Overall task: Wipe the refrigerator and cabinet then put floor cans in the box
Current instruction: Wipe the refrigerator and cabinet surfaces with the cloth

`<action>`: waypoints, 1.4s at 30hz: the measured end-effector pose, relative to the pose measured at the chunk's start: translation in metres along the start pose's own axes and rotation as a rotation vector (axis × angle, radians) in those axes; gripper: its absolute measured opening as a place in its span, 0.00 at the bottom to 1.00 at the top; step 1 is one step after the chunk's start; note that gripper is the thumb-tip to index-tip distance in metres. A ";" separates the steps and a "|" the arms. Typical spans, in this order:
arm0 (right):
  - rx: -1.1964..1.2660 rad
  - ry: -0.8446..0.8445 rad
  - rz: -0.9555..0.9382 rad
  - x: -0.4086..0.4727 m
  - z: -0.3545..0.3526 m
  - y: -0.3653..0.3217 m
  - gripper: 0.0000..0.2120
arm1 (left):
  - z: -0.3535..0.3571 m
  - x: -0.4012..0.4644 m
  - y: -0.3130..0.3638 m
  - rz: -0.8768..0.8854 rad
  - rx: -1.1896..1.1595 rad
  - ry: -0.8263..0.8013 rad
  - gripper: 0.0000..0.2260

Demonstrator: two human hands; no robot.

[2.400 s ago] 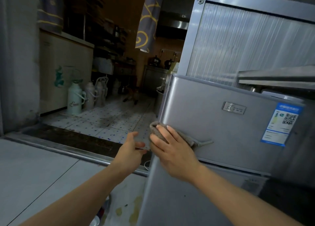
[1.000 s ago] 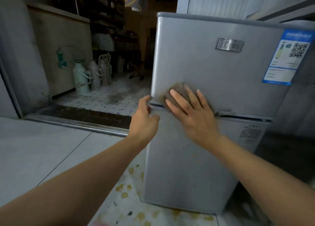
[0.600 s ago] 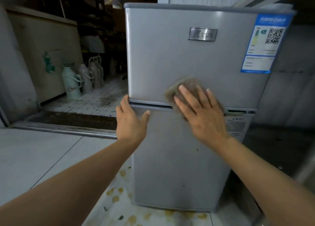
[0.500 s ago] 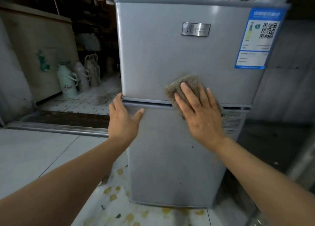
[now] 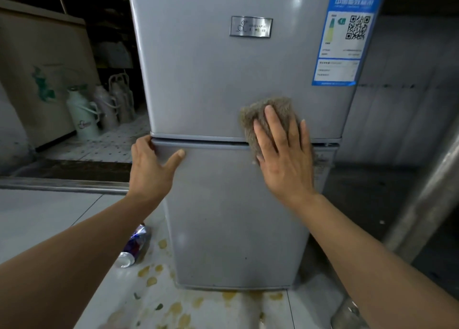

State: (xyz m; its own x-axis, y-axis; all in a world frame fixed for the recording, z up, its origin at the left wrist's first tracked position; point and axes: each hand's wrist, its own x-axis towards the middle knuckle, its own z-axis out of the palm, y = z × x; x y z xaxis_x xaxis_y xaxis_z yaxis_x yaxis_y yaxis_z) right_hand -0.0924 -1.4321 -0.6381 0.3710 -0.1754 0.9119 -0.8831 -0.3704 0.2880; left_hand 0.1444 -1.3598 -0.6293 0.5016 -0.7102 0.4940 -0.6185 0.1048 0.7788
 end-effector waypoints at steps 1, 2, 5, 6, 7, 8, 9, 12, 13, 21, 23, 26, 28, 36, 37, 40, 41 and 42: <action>0.010 -0.015 0.009 -0.012 0.001 -0.003 0.31 | -0.001 0.000 0.000 -0.002 0.003 -0.004 0.28; 0.000 -0.047 -0.001 -0.032 0.002 -0.006 0.33 | -0.001 0.001 0.001 -0.008 0.003 -0.008 0.28; -0.068 -0.196 -0.103 -0.096 0.000 -0.004 0.41 | -0.002 0.000 0.004 -0.027 -0.010 -0.024 0.28; -0.083 -0.224 -0.133 -0.106 -0.001 0.000 0.42 | -0.002 0.000 0.004 -0.031 -0.014 -0.026 0.28; -0.092 -0.230 -0.144 -0.107 -0.002 0.006 0.42 | -0.001 0.000 0.003 -0.033 -0.015 -0.025 0.28; -0.092 -0.223 -0.128 -0.102 -0.003 0.011 0.42 | -0.001 0.000 0.003 -0.033 -0.011 -0.022 0.28; -0.087 -0.203 -0.073 -0.091 -0.003 0.016 0.41 | 0.000 0.000 0.003 -0.033 -0.007 -0.019 0.28; -0.067 -0.061 0.279 -0.050 -0.006 0.027 0.33 | 0.001 -0.001 0.003 -0.032 0.005 -0.020 0.29; -0.037 -0.014 0.395 -0.040 -0.006 0.029 0.32 | 0.001 -0.001 0.002 -0.029 0.005 -0.021 0.29; 0.310 -0.093 0.925 -0.087 0.005 -0.008 0.36 | 0.007 -0.007 0.000 -0.006 -0.043 0.008 0.29; 0.336 -0.161 0.970 -0.096 0.003 -0.008 0.36 | 0.008 -0.007 0.002 -0.001 -0.037 0.015 0.29; 0.398 -0.125 0.969 -0.079 -0.001 0.002 0.35 | 0.008 -0.007 -0.001 -0.012 -0.047 0.036 0.28; 0.439 0.003 0.977 -0.056 -0.002 0.013 0.33 | 0.012 -0.011 -0.009 -0.049 -0.049 0.018 0.25; 0.460 0.146 1.039 -0.083 0.018 -0.001 0.32 | 0.036 -0.037 -0.052 -0.079 0.033 0.059 0.22; 0.452 0.103 1.058 -0.099 0.021 -0.009 0.32 | 0.036 -0.037 -0.053 -0.072 0.031 0.066 0.22; 0.465 -0.028 1.143 -0.143 0.026 -0.030 0.34 | 0.037 -0.038 -0.054 -0.060 0.009 0.069 0.22; 0.457 -0.068 1.168 -0.155 0.027 -0.036 0.35 | 0.037 -0.038 -0.053 -0.059 0.005 0.068 0.22; 0.445 -0.112 1.185 -0.165 0.027 -0.041 0.35 | 0.037 -0.038 -0.053 -0.063 -0.001 0.065 0.22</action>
State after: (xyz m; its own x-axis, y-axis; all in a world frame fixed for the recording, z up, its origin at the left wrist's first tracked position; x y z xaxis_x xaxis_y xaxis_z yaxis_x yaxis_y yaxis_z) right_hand -0.1096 -1.4121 -0.8083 -0.5353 -0.6755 0.5071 -0.5254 -0.2038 -0.8261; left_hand 0.1354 -1.3642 -0.7037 0.5782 -0.6684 0.4679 -0.5839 0.0615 0.8095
